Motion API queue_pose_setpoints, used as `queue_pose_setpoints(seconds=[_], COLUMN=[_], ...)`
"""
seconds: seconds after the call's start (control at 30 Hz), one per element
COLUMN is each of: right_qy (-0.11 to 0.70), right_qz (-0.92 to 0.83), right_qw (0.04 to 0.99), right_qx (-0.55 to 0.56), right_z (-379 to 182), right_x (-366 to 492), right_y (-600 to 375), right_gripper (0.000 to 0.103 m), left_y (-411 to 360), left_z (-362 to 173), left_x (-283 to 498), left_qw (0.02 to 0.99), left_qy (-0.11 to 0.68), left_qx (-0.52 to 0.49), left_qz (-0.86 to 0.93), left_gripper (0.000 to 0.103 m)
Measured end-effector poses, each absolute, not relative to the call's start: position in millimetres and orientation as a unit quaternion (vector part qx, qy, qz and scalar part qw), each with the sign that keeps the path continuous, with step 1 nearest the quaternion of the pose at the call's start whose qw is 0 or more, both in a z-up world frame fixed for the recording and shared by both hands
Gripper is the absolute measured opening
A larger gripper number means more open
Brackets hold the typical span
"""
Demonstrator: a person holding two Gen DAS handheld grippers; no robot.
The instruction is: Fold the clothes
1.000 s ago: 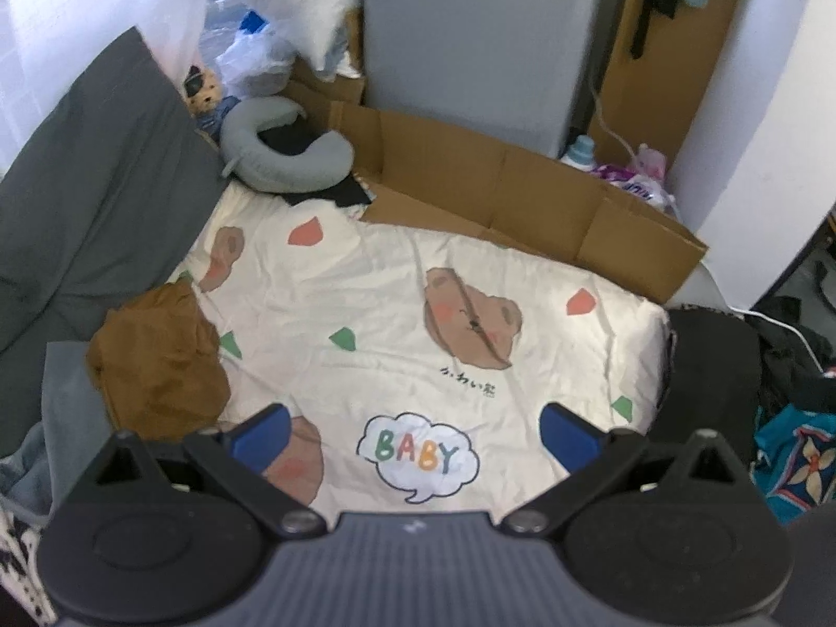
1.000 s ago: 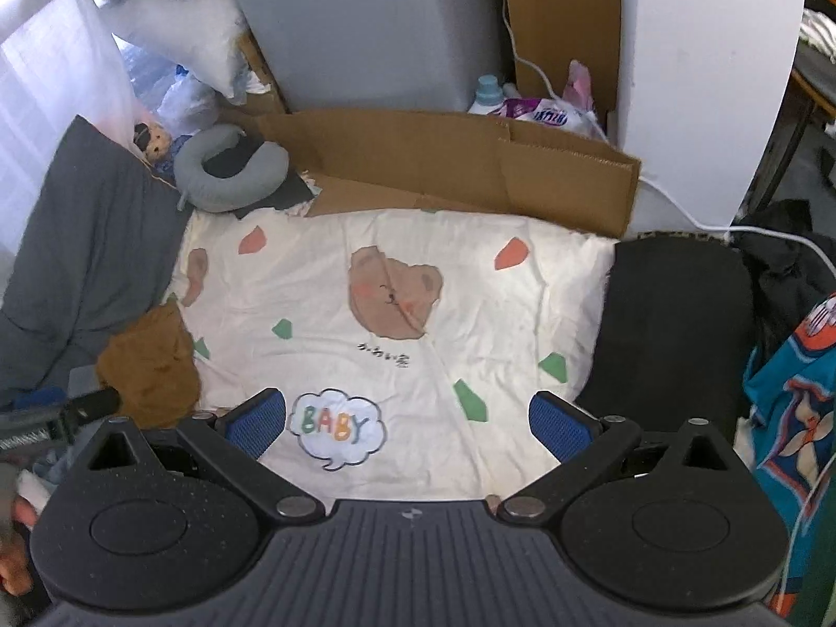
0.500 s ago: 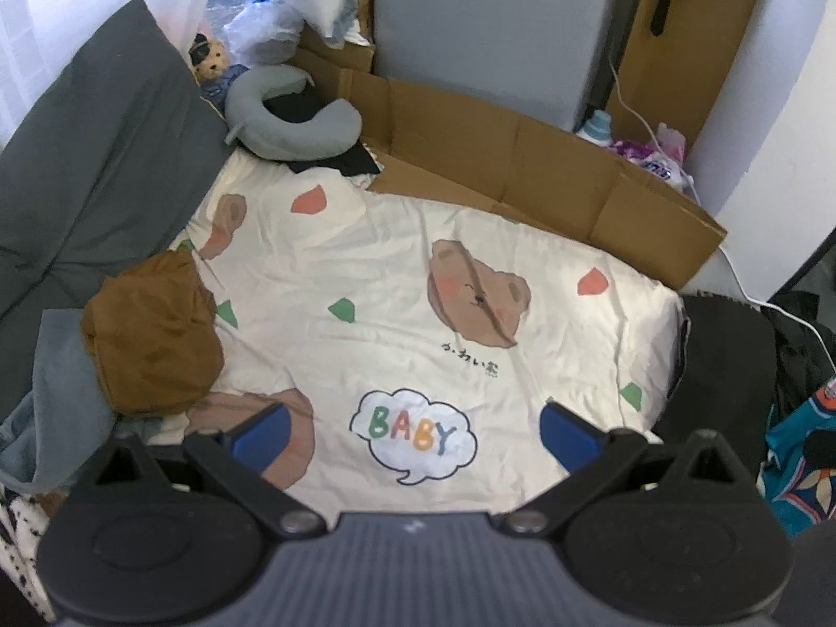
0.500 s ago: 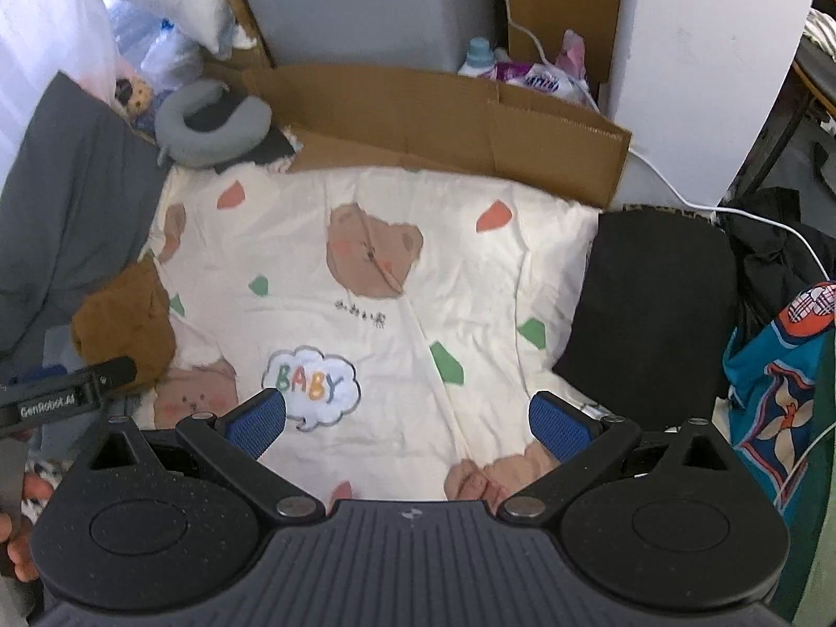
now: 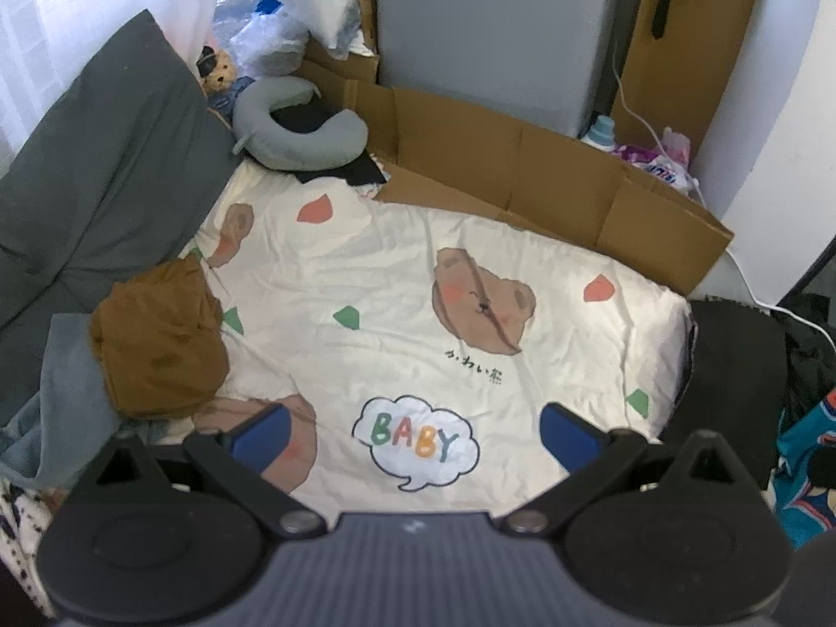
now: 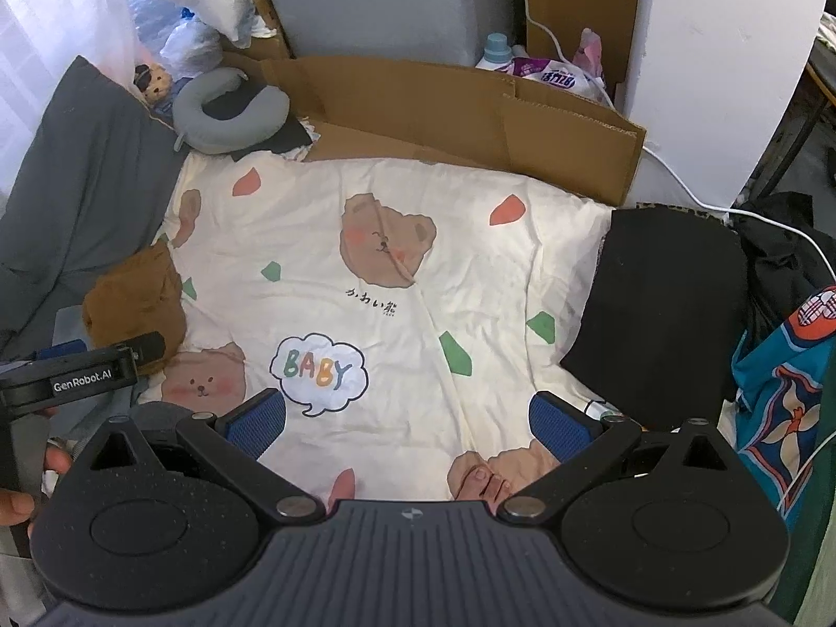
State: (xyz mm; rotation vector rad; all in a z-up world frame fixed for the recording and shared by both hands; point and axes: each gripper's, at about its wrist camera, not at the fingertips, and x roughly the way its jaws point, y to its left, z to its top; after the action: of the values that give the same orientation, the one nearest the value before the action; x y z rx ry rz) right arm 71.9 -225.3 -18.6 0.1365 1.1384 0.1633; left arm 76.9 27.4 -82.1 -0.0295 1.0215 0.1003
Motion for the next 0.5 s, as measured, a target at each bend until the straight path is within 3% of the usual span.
queue_pose_setpoints(seconds=[0.5], right_qy=[0.54], right_qz=[0.079], right_qw=[0.836], right_qx=[0.051], right_z=[-18.7], right_x=[71.2], right_y=[-225.7], right_gripper=[0.102], left_y=[20.1], left_z=[-90.8], left_x=[79.1], left_qw=[0.862], left_qy=[0.505], left_qx=[0.003], left_qz=[0.037], left_gripper=[0.103])
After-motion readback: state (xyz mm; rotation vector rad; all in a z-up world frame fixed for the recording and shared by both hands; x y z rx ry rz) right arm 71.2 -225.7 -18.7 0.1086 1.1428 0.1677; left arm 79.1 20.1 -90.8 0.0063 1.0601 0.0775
